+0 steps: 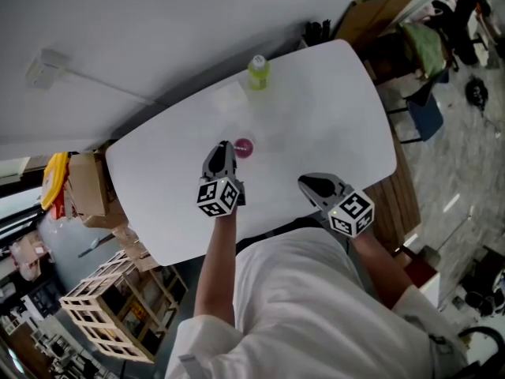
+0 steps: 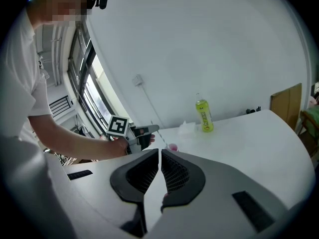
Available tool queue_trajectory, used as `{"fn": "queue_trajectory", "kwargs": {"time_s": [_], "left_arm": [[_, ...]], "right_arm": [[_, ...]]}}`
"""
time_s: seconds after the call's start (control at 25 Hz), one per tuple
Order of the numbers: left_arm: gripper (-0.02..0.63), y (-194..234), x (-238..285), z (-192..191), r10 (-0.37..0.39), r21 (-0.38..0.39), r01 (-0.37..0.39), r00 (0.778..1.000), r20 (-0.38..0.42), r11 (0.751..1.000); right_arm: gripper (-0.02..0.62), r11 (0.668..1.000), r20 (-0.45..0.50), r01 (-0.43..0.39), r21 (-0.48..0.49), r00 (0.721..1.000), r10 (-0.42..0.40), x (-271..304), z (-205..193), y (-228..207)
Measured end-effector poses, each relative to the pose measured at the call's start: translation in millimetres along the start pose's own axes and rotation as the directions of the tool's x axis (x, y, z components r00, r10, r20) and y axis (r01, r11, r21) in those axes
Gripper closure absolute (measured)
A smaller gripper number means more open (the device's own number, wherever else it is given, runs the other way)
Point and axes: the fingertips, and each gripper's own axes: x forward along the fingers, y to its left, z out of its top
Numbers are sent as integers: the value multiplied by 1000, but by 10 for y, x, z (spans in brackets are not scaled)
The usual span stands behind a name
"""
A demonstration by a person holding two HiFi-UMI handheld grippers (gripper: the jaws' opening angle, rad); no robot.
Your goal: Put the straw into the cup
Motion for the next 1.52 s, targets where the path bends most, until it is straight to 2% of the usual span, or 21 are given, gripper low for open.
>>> {"fn": "queue_trajectory", "kwargs": {"time_s": [0.28, 0.72, 0.92, 1.08, 1.52], "left_arm": [[546, 40, -52, -21, -2, -18, 1, 1000, -11, 1000], [526, 148, -523, 353, 43, 0, -43, 996, 84, 999], [529, 199, -854, 449, 59, 16, -61, 992, 109, 998], [571, 155, -1189, 479, 57, 40, -62, 991, 124, 997], [604, -32, -2291, 313, 50, 60, -60, 987, 154, 996]], "right_arm": [[555, 1000, -1, -14, -1, 1000, 14, 31, 6, 20], [555, 994, -9, -95, -60, 995, 95, 196, 15, 288], [555, 992, 19, -102, -73, 994, 104, 214, 52, 437], [555, 991, 36, -95, -89, 994, 99, 193, 49, 589], [555, 993, 105, -45, -105, 993, 56, -175, -142, 1125]]}}
